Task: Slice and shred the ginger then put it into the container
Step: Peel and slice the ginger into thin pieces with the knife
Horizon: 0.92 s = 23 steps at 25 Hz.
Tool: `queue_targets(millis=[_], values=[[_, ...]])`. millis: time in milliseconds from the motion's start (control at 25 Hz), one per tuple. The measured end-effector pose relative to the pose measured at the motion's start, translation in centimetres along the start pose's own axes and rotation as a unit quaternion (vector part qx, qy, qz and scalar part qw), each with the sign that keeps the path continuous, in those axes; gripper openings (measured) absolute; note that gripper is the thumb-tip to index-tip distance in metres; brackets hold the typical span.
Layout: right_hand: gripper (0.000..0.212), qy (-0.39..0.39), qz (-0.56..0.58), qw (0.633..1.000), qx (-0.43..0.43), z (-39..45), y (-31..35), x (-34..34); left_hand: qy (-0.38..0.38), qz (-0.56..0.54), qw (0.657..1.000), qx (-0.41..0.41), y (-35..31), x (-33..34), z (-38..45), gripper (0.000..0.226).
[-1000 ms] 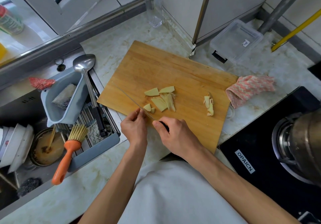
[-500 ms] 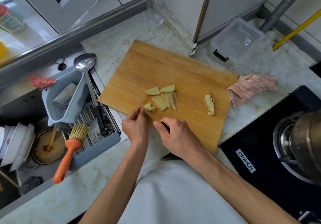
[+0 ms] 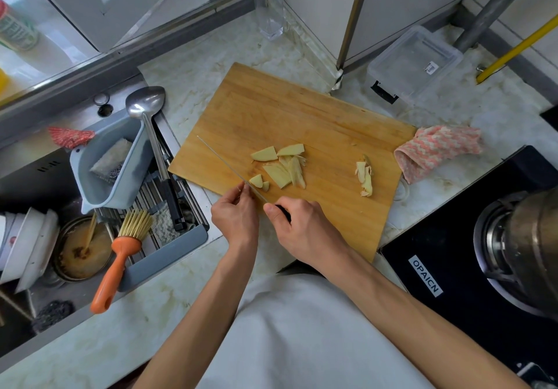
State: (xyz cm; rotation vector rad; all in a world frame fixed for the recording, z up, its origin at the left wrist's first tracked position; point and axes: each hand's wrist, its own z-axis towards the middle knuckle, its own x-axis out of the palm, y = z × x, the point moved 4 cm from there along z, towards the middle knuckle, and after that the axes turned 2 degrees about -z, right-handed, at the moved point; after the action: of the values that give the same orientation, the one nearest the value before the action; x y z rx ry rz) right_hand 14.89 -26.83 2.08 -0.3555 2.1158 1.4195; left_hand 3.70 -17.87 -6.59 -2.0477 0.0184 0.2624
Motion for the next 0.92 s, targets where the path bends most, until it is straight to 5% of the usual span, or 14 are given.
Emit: queue_targets(millis=[920], values=[[0.042,-0.005,0.009,1.0,0.008,-0.3,-0.3,1.2,-0.034,0.021,0.999,-0.001,-1.1,0.0,-1.3,0.019]])
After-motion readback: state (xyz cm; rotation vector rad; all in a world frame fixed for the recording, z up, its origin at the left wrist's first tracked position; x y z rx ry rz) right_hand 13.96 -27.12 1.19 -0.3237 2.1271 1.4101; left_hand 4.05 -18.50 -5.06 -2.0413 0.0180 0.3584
